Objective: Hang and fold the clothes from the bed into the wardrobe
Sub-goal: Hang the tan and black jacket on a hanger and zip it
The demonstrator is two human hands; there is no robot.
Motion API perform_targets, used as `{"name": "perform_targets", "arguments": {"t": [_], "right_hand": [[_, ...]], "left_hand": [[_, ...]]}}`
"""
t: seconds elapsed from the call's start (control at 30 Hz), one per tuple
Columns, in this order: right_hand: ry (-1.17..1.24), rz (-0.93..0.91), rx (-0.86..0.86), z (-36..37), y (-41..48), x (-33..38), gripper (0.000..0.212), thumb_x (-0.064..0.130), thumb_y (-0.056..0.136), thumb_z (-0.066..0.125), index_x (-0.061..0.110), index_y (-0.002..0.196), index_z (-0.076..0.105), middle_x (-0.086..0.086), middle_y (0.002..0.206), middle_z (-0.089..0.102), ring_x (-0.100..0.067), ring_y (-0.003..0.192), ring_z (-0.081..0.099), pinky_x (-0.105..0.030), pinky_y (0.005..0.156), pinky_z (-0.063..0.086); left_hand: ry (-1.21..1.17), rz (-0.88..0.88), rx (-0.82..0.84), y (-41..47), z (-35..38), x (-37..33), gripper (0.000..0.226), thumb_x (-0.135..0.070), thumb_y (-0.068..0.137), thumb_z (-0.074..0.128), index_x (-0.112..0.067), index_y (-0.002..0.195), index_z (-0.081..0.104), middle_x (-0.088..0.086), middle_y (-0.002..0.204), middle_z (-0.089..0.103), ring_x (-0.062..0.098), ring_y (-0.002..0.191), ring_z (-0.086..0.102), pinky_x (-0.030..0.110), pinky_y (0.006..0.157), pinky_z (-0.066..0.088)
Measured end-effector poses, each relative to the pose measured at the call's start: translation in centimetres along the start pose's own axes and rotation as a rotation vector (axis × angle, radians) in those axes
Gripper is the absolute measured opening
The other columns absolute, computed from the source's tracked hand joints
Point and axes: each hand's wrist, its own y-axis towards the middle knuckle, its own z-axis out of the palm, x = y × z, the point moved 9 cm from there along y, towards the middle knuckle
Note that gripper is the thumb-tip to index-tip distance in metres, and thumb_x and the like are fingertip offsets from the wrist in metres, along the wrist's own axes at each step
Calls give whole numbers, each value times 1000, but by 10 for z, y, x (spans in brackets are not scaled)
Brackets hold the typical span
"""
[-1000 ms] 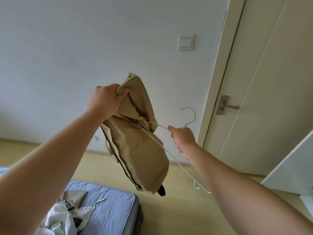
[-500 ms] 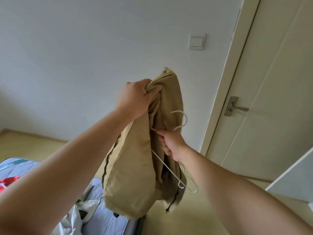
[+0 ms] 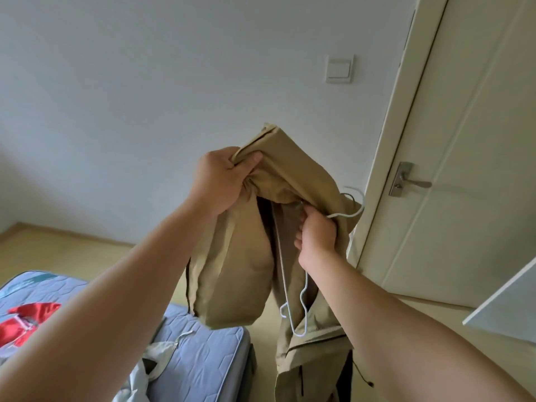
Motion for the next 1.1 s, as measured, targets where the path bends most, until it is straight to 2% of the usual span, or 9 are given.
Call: {"name": "perform_targets", "arguments": {"t": [0.2,0.3,0.37,0.47,0.63,0.7,0.83,0.93,1.1], "right_hand": [[69,-204,50,0,-5,41,31,50,81,50,24,65,60,9,57,55,-9,49,48,-24,52,43],[-33,-351,99,0,-5,50,40,57,80,46,29,72,75,6,83,74,-16,86,69,-35,84,53],[-130,-452,100,-1,-8,56,34,58,78,46,40,72,74,10,80,74,-8,82,69,-32,79,52],[-95,-496,14,-11,-5,68,29,51,76,51,31,73,72,16,71,72,2,65,66,-25,68,47],[-80,-637,-10,-29,-5,114,20,36,83,54,26,87,72,13,79,72,-5,76,68,-29,78,52],[-145,-754,19,-34,-13,136,21,30,86,50,26,94,69,8,85,70,-7,80,66,-25,77,49],[-249,-802,45,-38,-19,147,23,36,91,51,23,88,70,12,76,71,1,71,65,-9,64,45],[-337,-787,68,-30,-23,141,30,27,88,54,26,58,55,14,49,56,2,47,50,-13,49,39],[-267,-386,273,-40,11,107,17,31,77,54,25,64,63,-2,63,57,-22,68,55,-36,65,44]], "left_hand": [[-328,-397,314,-50,24,82,35,-45,72,83,-12,82,76,7,88,76,25,85,72,41,83,57],[-9,-362,602,-71,49,96,9,-27,77,84,-28,74,75,-8,76,72,14,73,66,35,76,54],[271,-245,760,-70,61,86,20,-30,75,84,-38,69,67,-19,65,64,7,65,59,25,64,47],[365,-126,946,-66,83,56,37,-16,79,77,-50,85,66,-22,92,71,3,89,66,26,82,52],[500,54,914,-58,117,19,33,-8,89,62,-38,86,77,-25,90,66,2,84,63,16,75,50],[564,105,631,-37,107,1,42,-2,85,51,-37,92,75,-25,86,57,2,73,56,11,64,42],[456,576,58,-3,80,-79,50,-14,74,56,-23,124,57,-1,125,59,24,118,54,32,101,40],[707,793,335,0,131,-95,57,-30,78,53,-24,135,47,0,122,63,24,125,52,37,116,24],[872,707,624,7,169,-65,33,-39,85,32,-26,102,58,-4,76,60,24,79,59,36,77,47]]}}
